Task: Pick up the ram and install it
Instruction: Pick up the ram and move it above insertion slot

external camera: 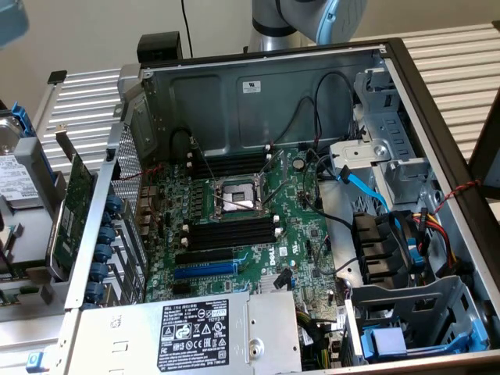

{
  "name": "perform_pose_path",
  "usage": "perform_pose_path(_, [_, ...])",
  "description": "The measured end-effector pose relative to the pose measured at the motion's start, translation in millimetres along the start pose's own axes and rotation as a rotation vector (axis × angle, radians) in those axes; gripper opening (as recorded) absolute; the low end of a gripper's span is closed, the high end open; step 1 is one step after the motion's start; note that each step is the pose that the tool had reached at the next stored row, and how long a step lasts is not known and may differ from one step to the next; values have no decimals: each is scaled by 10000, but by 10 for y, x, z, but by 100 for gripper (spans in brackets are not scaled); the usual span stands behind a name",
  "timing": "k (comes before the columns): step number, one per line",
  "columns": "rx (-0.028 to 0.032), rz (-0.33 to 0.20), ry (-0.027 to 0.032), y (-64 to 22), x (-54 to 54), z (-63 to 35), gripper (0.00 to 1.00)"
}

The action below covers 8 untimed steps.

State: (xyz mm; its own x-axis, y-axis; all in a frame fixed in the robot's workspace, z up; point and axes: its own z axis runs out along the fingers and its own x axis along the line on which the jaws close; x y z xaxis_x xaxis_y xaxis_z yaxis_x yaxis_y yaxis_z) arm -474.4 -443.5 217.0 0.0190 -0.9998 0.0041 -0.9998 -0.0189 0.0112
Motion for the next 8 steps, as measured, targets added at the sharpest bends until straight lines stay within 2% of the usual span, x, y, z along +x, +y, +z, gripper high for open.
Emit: perform_pose_path(8, [1,0,-52,-1,4,87,42])
